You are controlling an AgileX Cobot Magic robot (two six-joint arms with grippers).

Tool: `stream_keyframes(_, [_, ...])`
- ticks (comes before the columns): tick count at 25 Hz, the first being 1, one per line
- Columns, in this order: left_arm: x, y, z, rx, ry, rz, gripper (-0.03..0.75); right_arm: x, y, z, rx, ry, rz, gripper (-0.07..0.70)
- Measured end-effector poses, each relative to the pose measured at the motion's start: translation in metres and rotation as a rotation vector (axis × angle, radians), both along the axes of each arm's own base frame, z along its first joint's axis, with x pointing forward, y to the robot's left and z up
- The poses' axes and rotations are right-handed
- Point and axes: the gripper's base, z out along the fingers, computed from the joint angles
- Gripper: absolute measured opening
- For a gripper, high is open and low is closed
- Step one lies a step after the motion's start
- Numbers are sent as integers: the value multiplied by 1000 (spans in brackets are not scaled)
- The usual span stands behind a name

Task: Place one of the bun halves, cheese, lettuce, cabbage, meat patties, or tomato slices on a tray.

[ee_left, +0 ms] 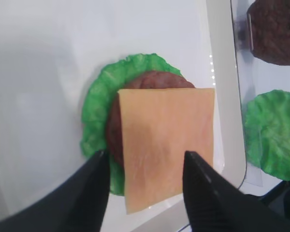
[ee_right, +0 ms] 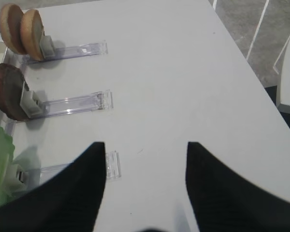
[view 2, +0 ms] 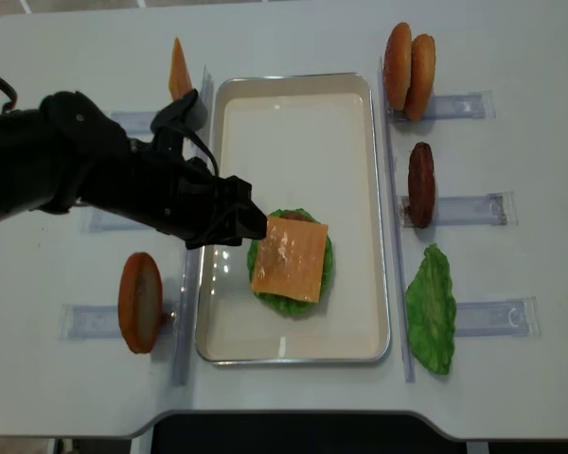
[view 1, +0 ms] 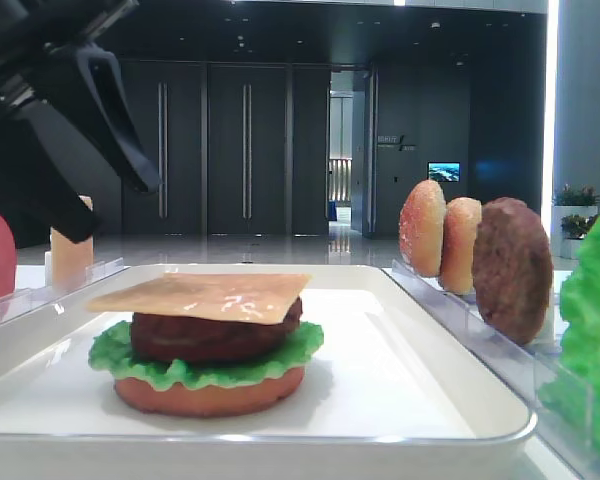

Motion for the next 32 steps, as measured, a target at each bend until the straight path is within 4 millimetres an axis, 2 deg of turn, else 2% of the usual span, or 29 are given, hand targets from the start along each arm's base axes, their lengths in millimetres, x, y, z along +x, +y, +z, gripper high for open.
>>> stream_keyframes(10, [-1, 20, 34, 159, -42, -29, 379, 0, 0, 0, 0, 0, 0, 361])
stream_keyframes(27, [4, 50, 85, 578, 101, -75, 382, 0, 0, 0, 0, 0, 0, 361])
stream_keyframes(32, [8, 53, 92, 616, 72, -75, 444, 0, 0, 0, 0, 0, 0, 361])
